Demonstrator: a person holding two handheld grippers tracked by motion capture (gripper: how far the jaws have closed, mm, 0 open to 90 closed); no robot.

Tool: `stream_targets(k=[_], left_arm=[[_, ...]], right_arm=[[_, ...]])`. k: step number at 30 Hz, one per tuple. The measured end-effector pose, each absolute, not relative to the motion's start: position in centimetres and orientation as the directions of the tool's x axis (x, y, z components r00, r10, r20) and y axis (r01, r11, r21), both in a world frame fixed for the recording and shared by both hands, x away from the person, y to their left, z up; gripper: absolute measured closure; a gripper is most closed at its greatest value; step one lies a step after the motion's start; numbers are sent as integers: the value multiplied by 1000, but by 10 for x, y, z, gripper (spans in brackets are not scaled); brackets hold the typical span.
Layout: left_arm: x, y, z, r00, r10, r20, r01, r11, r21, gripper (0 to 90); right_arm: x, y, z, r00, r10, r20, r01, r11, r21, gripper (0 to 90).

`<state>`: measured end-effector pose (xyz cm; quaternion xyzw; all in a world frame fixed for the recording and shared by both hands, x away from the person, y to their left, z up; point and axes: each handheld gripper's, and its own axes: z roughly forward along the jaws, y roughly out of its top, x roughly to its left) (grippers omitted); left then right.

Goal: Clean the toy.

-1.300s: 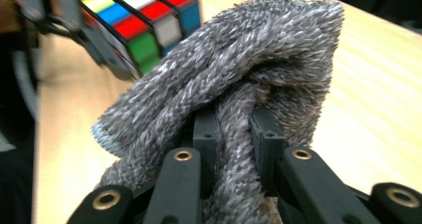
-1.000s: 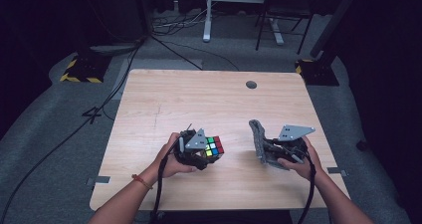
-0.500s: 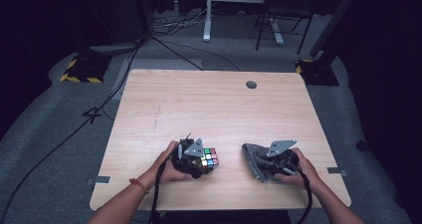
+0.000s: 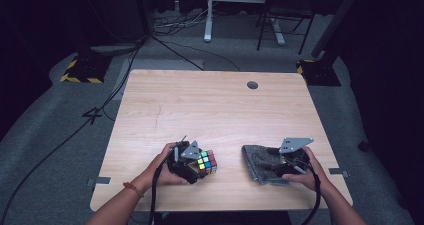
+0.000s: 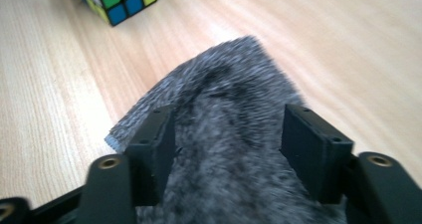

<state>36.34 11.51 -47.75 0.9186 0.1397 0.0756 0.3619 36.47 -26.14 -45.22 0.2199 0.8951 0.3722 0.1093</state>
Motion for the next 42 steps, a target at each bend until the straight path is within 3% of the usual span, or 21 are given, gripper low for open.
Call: stream_targets(k=[7, 20, 30, 36, 42], left_arm=[[348, 142, -462, 924, 362, 120, 185, -701, 688, 158], [334, 198, -452, 858, 486, 169, 254, -686, 682, 171], [344, 218, -482, 823, 558, 104, 361, -656, 663, 180], [347, 224, -495, 822, 567, 55, 407, -652, 640, 173], [348, 232, -502, 809, 587, -15, 441, -590, 676, 154]], right_arm=[[357, -284, -436, -847, 522, -102, 296, 621, 725, 291], [333, -357, -451, -733, 667, -132, 382, 564, 732, 282], [333, -398, -488, -631, 775, -34, 508, 446, 737, 274], [335, -403, -499, -606, 795, -19, 532, 423, 734, 255], [336, -404, -503, -582, 813, -7, 541, 394, 743, 222]])
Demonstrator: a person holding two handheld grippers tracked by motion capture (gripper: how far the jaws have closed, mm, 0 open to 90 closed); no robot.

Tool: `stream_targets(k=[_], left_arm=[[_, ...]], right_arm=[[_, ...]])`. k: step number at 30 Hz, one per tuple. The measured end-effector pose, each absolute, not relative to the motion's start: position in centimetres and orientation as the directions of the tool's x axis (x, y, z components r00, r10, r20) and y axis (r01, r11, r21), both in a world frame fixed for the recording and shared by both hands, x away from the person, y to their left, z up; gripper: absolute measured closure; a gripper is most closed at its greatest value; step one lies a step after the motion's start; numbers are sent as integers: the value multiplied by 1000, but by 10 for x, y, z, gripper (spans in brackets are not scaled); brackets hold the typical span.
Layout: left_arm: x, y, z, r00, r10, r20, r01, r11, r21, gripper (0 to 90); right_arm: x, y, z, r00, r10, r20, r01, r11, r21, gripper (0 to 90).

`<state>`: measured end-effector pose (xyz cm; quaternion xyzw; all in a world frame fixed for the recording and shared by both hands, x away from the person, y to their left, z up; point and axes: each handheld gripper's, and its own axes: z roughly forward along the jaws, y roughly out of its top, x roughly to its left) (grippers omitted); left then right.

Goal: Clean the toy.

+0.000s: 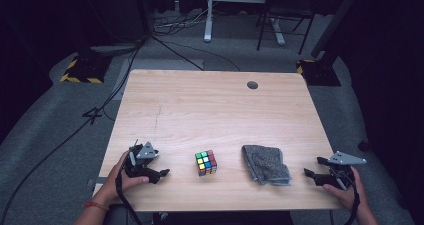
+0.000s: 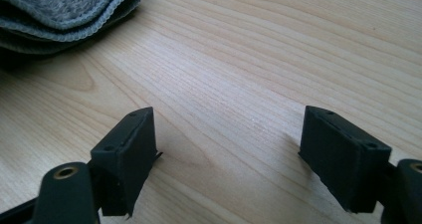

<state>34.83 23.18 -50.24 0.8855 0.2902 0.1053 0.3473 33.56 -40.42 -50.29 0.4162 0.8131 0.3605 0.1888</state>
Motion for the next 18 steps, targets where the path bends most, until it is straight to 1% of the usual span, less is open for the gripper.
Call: stream_targets(k=[1, 18], left_arm=[[348, 233, -504, 811, 585, -16, 433, -582, 689, 152], [346, 232, -504, 794, 607, -17, 450, -569, 689, 150]], right_arm=[[336, -404, -503, -580, 814, -5, 543, 391, 743, 221], [336, -405, -503, -580, 815, -4, 543, 391, 743, 221]])
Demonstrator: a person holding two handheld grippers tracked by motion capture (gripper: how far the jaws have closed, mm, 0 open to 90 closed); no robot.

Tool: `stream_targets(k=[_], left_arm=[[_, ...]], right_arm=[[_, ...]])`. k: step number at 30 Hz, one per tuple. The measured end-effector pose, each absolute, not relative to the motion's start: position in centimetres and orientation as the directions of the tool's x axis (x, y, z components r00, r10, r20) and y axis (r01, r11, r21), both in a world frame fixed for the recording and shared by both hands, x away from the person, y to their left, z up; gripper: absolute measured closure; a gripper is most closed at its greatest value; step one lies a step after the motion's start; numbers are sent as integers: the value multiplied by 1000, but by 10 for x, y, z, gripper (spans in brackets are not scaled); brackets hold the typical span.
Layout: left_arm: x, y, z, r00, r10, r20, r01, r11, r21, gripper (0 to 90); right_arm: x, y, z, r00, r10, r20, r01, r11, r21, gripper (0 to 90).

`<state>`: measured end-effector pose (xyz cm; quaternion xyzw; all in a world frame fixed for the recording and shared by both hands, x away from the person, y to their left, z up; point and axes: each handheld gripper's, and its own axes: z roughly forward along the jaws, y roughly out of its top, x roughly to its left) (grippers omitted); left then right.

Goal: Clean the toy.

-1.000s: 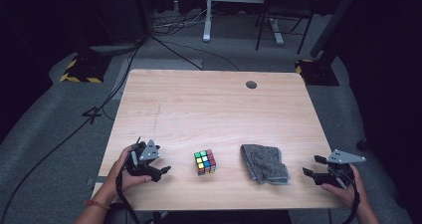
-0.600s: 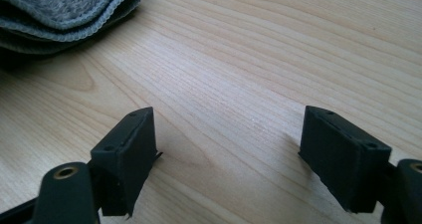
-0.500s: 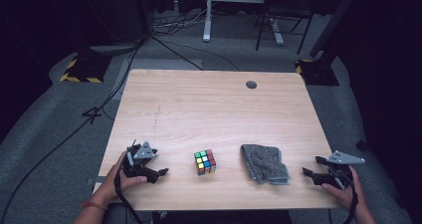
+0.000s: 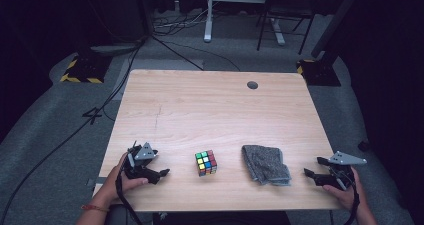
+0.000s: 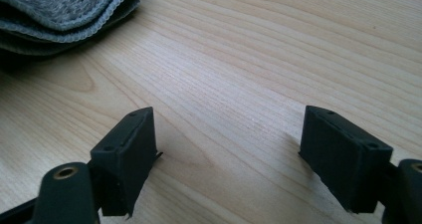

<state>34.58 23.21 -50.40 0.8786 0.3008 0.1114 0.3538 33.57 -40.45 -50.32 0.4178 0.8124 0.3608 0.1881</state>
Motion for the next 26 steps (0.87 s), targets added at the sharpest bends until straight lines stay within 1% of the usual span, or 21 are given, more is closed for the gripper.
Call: stream_targets(k=[26], left_arm=[[346, 232, -504, 790, 613, -18, 455, -566, 688, 149]], right_arm=[[336, -404, -503, -580, 815, -5, 543, 391, 744, 221]])
